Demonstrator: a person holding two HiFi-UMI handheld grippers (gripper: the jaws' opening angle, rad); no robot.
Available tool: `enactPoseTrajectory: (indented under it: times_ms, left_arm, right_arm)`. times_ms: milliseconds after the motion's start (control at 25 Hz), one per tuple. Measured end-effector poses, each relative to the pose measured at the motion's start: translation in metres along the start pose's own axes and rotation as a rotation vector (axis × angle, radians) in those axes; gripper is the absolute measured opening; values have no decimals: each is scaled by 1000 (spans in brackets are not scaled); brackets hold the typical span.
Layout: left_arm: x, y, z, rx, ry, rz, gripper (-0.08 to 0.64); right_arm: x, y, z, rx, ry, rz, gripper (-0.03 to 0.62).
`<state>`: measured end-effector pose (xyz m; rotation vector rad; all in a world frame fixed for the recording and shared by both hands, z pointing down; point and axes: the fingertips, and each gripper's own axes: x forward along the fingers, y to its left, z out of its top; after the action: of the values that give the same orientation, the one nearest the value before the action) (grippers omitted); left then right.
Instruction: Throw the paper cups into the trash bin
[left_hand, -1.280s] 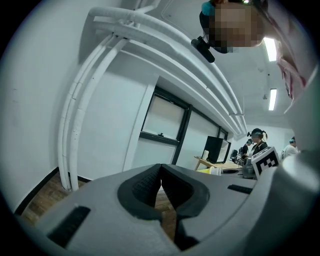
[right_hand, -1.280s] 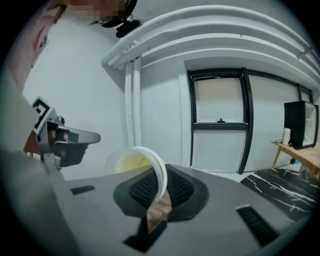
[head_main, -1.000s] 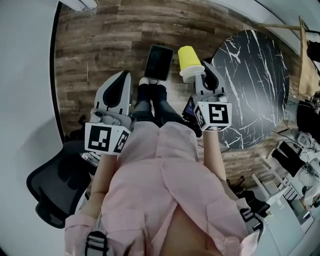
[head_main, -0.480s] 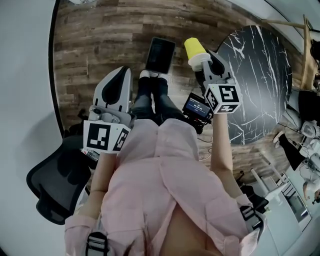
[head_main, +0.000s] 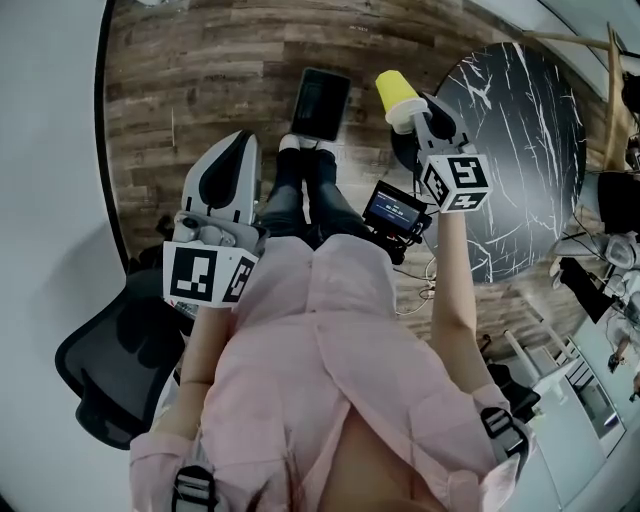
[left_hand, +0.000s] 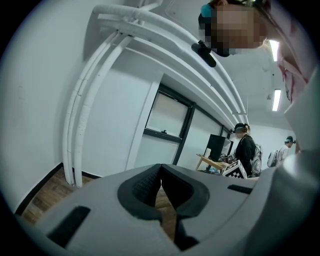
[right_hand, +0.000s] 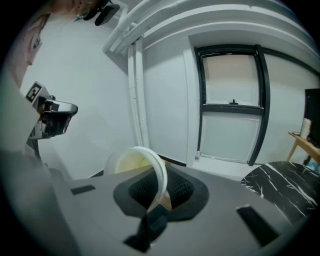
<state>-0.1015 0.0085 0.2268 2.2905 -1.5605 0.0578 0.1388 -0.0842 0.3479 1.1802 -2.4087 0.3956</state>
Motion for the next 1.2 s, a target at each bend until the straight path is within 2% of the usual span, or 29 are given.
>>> enactPoseTrajectory:
  times_ms: [240, 680, 1200]
  left_arm:
    - [1, 5, -6, 1, 7, -2, 15]
    - [21, 16, -7, -1, -11, -21, 15]
    - [12, 42, -35, -37, 19, 69, 15]
  right_arm:
    - [17, 9, -14, 26, 29, -16, 43]
    - [54, 30, -46, 1, 128, 9, 43]
    - [90, 52, -85, -17, 212, 46, 43]
